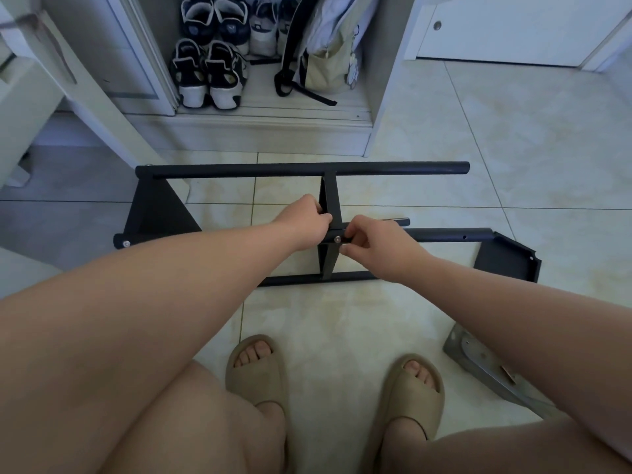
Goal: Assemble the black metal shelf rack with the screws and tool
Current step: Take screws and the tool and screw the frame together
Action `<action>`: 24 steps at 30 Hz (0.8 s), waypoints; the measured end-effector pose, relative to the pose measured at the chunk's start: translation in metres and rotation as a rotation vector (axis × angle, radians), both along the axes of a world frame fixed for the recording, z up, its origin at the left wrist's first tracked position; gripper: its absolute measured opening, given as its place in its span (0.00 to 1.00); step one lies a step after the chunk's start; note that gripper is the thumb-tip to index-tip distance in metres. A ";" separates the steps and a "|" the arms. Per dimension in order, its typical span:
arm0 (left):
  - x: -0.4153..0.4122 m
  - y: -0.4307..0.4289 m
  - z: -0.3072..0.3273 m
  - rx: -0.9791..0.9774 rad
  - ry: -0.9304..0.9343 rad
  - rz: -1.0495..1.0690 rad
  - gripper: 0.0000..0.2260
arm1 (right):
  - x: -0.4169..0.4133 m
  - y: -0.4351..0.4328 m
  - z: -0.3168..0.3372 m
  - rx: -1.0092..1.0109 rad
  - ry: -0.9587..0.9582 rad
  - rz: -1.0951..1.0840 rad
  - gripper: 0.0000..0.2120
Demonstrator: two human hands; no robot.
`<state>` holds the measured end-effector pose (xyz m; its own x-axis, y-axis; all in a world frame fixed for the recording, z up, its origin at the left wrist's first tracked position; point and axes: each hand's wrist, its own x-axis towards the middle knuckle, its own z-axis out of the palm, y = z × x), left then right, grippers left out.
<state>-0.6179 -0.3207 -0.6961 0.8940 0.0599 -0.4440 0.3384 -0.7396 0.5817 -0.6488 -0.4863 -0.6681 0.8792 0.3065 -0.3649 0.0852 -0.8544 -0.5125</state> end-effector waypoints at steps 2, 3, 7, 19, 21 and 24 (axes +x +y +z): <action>-0.008 -0.002 0.006 0.180 -0.105 -0.071 0.15 | -0.007 -0.016 0.006 -0.026 -0.019 0.056 0.15; -0.012 -0.003 0.010 0.267 -0.186 -0.132 0.16 | -0.010 -0.026 0.008 -0.053 -0.040 0.078 0.17; -0.023 -0.022 0.028 0.384 -0.449 -0.395 0.15 | -0.029 -0.069 0.017 -0.184 -0.092 0.126 0.26; -0.059 -0.166 0.025 0.323 -0.386 -0.952 0.17 | -0.104 -0.232 -0.021 -0.580 0.054 0.010 0.37; -0.059 -0.192 0.010 0.315 -0.309 -0.987 0.18 | -0.116 -0.260 -0.036 -0.604 0.098 -0.005 0.37; -0.058 -0.231 -0.021 0.281 -0.144 -1.002 0.21 | -0.125 -0.296 -0.065 -0.621 0.206 -0.035 0.39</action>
<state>-0.6760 -0.5516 -0.7174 0.6345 -0.6525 -0.4144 -0.5620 -0.7575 0.3322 -0.7742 -0.7824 -0.7328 0.7780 -0.0431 -0.6268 0.0045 -0.9972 0.0742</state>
